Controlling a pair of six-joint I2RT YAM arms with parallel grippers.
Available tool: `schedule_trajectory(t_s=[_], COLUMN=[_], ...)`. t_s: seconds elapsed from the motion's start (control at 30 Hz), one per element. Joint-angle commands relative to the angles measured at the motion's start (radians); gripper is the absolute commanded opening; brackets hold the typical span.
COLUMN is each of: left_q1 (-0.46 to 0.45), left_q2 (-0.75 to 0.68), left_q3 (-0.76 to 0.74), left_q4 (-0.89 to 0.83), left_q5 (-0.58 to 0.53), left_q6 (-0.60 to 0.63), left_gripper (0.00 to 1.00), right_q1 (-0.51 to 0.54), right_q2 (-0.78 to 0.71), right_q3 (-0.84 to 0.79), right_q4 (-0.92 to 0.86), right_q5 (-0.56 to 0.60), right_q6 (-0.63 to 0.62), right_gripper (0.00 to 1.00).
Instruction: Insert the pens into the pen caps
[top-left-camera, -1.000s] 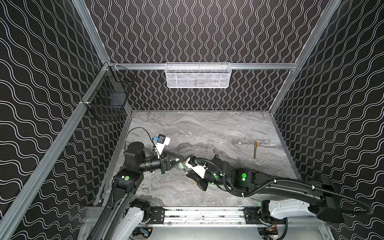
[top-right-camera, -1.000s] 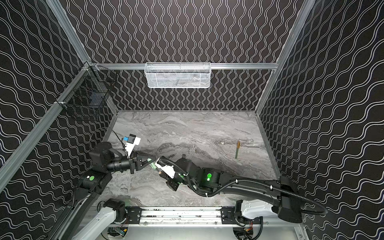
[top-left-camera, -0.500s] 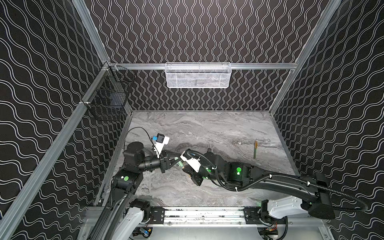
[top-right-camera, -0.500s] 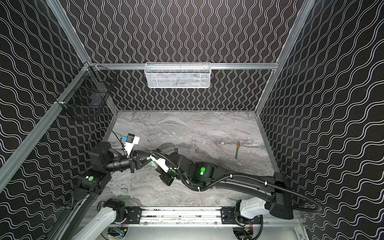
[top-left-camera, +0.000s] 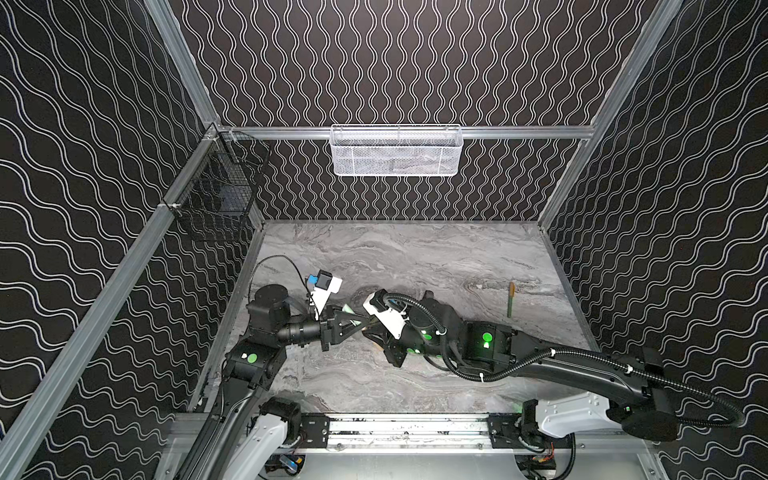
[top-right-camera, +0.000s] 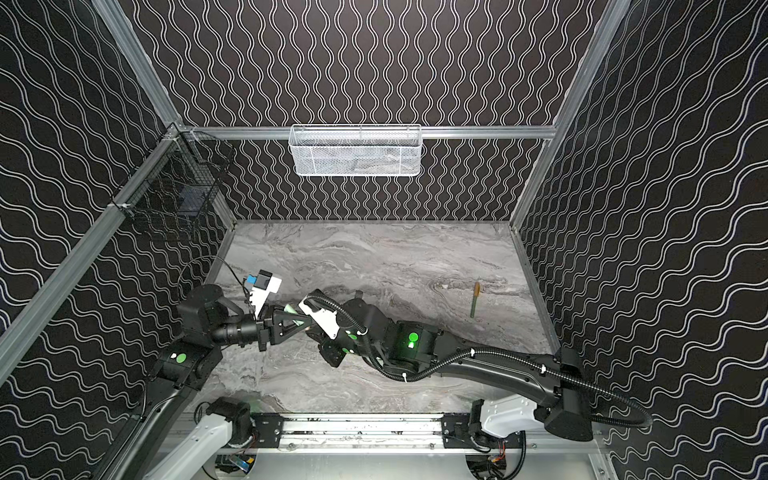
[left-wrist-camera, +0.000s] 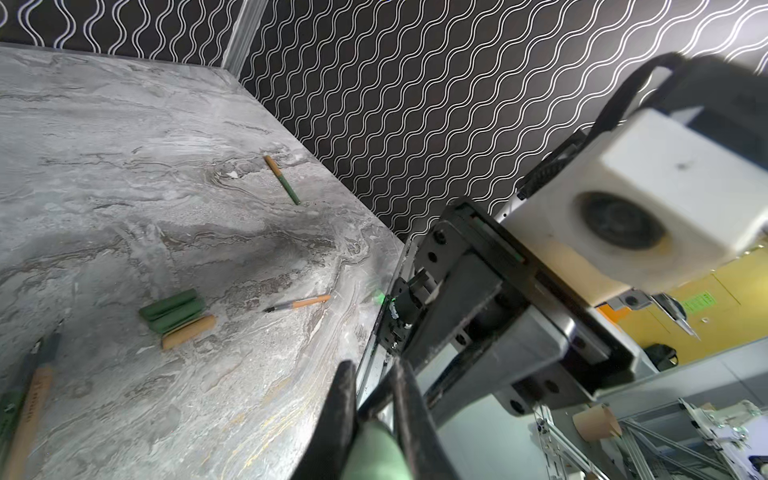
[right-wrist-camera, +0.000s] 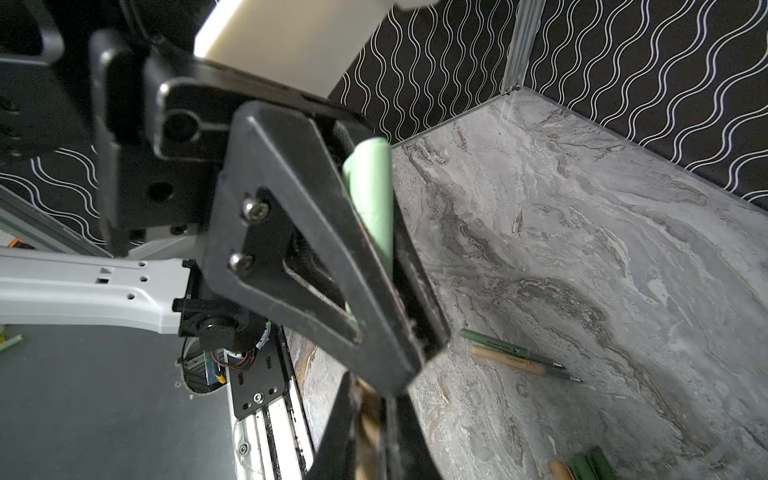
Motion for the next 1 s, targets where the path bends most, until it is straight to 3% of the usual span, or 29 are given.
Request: schedule_trajectory(t_s=[0.0,0.17,0.23,0.33,0.73,0.97], left_q1=[0.002,0.002,0.003,0.002,0.008,0.013], left_q2=[0.007,0.014,0.015,0.01,0.002,-0.002], left_q3=[0.0,0.001,0.0,0.002,0.009,0.007], left_q4=[-0.021,-0.02,-0.015,-0.024,-0.043,-0.039], left_q5=[-0.062,-0.061,-0.054,-0.064,-0.084,-0.083], left_q6=[0.022,0.022,0.02,0.025,0.035,0.031], left_gripper=[0.03,0.08,0.0,0.0,0.0,0.0], right_q1=[0.002,0.001,0.001,0.002,0.001,-0.014], right_q2=[-0.012,-0.001,0.005,0.015,0.025,0.031], right_q3=[0.012,0.024,0.032,0.047,0.01,-0.051], right_q4=[0.105,0.116,0.118,0.108,0.092,0.089], right_q5=[-0.021,-0.009,-0.005,0.006,0.007,0.032], right_q6=[0.014,0.02,0.023,0.028,0.051,0.076], right_gripper=[0.02,0.02,0.03,0.04,0.29,0.38])
